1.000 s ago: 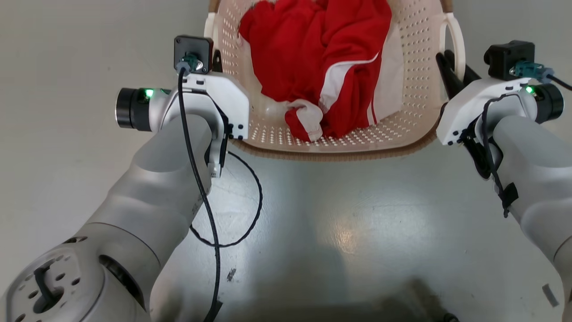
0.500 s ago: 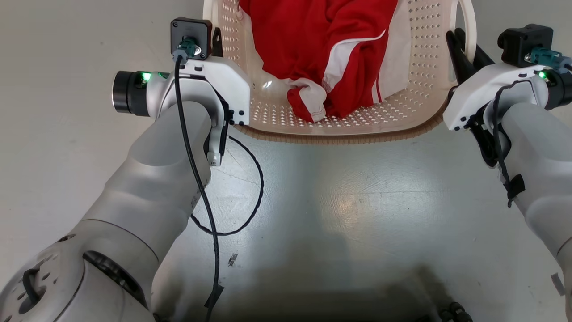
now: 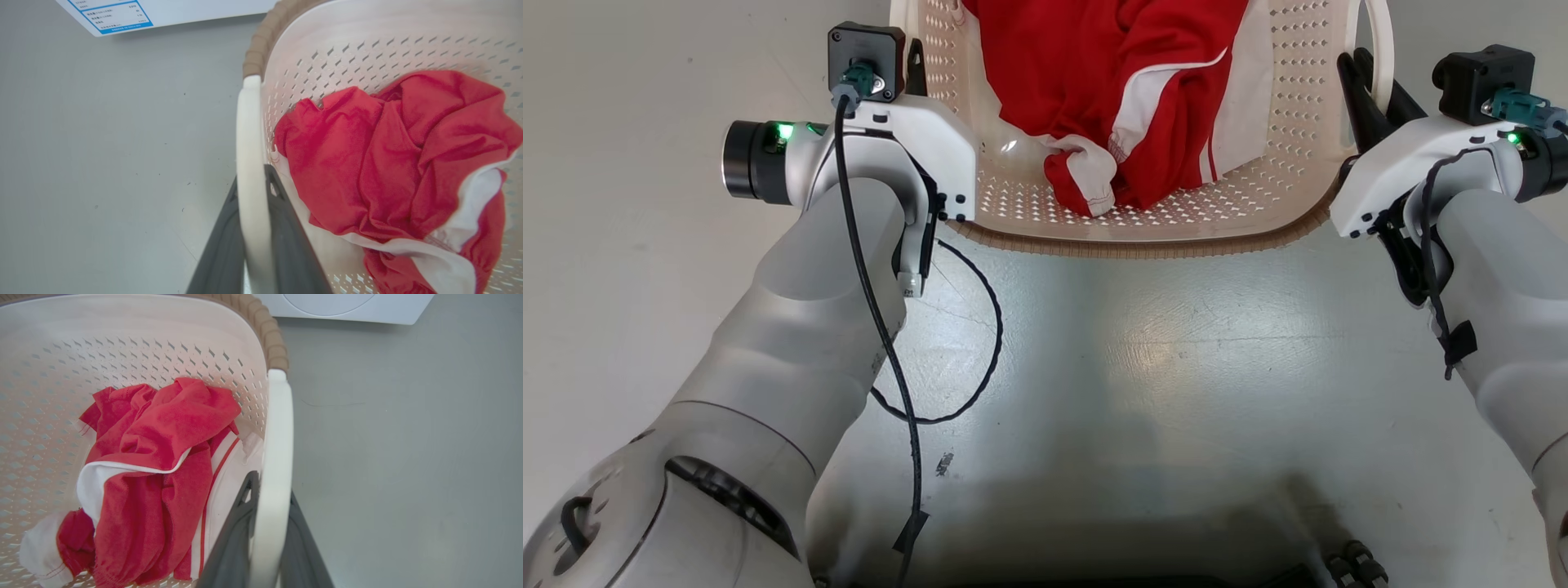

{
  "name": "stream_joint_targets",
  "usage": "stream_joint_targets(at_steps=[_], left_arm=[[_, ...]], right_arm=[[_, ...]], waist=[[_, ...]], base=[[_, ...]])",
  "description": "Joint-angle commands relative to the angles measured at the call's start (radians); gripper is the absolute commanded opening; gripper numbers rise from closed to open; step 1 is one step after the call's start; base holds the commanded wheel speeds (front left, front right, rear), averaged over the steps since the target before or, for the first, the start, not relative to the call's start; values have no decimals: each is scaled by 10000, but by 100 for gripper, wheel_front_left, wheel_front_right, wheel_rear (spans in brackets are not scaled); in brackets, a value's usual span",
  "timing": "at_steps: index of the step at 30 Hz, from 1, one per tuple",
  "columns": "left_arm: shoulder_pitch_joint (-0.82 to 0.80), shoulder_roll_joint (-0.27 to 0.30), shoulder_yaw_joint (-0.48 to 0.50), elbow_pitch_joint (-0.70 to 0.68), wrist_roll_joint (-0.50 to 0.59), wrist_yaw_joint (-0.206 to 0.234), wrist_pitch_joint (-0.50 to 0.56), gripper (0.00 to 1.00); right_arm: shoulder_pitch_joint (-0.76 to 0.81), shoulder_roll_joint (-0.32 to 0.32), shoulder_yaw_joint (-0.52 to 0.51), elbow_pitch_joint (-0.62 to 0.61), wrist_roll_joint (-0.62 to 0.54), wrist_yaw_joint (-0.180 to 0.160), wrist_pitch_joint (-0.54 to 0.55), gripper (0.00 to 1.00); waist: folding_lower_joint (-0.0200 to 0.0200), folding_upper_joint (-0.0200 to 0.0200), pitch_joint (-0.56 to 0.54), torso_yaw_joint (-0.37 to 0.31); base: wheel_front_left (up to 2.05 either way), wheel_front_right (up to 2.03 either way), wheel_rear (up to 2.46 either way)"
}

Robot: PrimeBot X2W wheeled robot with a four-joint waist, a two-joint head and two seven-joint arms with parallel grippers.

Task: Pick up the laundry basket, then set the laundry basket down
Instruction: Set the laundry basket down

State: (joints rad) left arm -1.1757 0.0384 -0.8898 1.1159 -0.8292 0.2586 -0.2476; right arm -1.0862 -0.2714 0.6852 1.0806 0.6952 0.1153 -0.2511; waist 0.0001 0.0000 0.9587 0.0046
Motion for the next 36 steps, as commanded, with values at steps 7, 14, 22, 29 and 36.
stream_joint_targets(at_steps=[7,14,22,29,36], left_arm=[[131,151,461,-49,461,-133,-141,0],[193,129,743,12,698,-196,-141,0],[352,121,1168,62,504,100,-141,100],[440,119,877,282,170,260,-141,100],[511,119,882,268,-60,359,-141,100]], right_arm=[[641,167,-71,-166,-418,154,-106,0],[669,198,-220,-148,-601,154,-106,0],[572,155,-891,-119,-931,154,-107,100],[838,277,-1538,-273,-1335,154,-107,100],[1316,288,-2264,-915,-1777,154,-107,100]], waist=[[-1,0,64,24],[-1,0,87,30],[-1,0,110,-16],[-1,0,13,-65],[-1,0,-333,-97]], base=[[0,0,0],[0,0,0],[0,0,0],[0,0,0],[0,0,0]])
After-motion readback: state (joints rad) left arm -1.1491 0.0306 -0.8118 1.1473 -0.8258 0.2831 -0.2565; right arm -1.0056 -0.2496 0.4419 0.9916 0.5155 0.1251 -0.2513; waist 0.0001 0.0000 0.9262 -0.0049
